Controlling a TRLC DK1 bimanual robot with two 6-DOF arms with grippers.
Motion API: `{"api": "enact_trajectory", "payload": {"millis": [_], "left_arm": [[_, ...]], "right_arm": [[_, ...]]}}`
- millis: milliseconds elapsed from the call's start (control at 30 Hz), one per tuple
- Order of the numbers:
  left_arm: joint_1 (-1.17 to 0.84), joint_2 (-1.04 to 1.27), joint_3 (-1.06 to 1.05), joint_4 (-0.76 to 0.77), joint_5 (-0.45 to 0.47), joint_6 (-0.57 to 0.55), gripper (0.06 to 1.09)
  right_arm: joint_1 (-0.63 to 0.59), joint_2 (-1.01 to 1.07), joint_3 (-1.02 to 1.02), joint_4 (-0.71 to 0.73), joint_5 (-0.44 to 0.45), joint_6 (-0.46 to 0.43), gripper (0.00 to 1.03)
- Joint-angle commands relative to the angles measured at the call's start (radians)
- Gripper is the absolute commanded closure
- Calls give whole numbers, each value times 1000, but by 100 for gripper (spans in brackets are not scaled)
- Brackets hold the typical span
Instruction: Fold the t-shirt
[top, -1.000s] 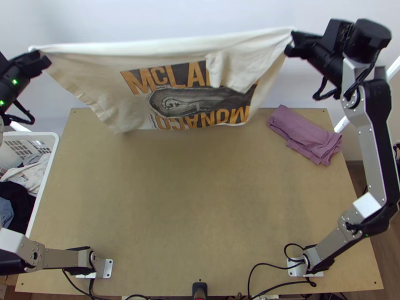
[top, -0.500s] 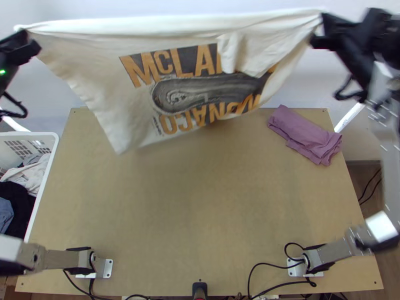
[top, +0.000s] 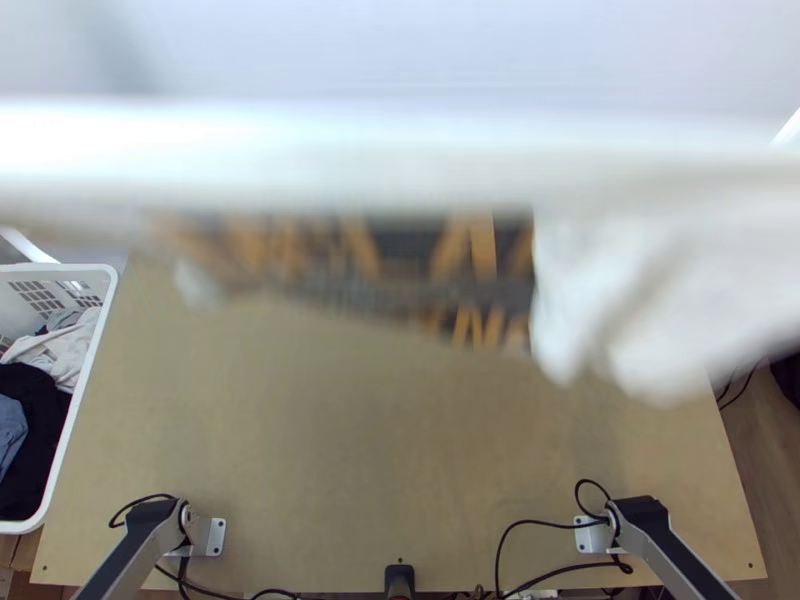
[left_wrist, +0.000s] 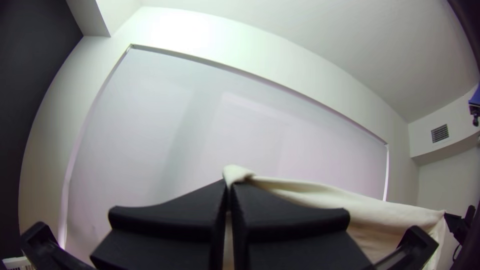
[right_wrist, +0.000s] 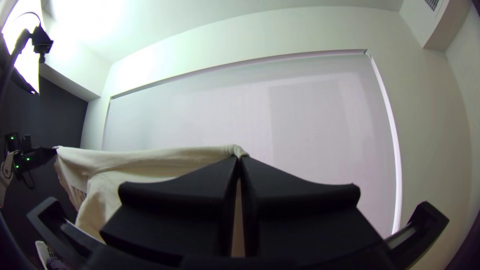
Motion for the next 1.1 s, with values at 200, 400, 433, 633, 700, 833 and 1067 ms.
{"api": "enact_trajectory", "payload": {"millis": [200, 400, 433, 633, 700, 833, 1067], "left_arm": [[10, -148, -256, -69, -41, -31, 105], [-8, -287, -625, -67, -23, -19, 105], [-14, -310, -699, -61, -23, -14, 105], [-46, -382, -1050, -32, -21, 15, 105], [-57, -379, -1142, -9, -21, 18, 105], [-65, -346, -1302, 110, -4, 16, 105], [-69, -103, -1365, 296, 22, 18, 105]], "right_arm": [[13, -95, -126, -98, 33, -12, 100], [53, -156, -453, -88, 33, 20, 100], [59, -170, -522, -79, 32, 39, 100], [143, -253, -998, 43, 26, 121, 100], [156, -250, -1105, 98, 23, 143, 100], [153, -181, -1242, 216, 7, 170, 100], [108, 80, -1262, 388, -31, 201, 100]]}}
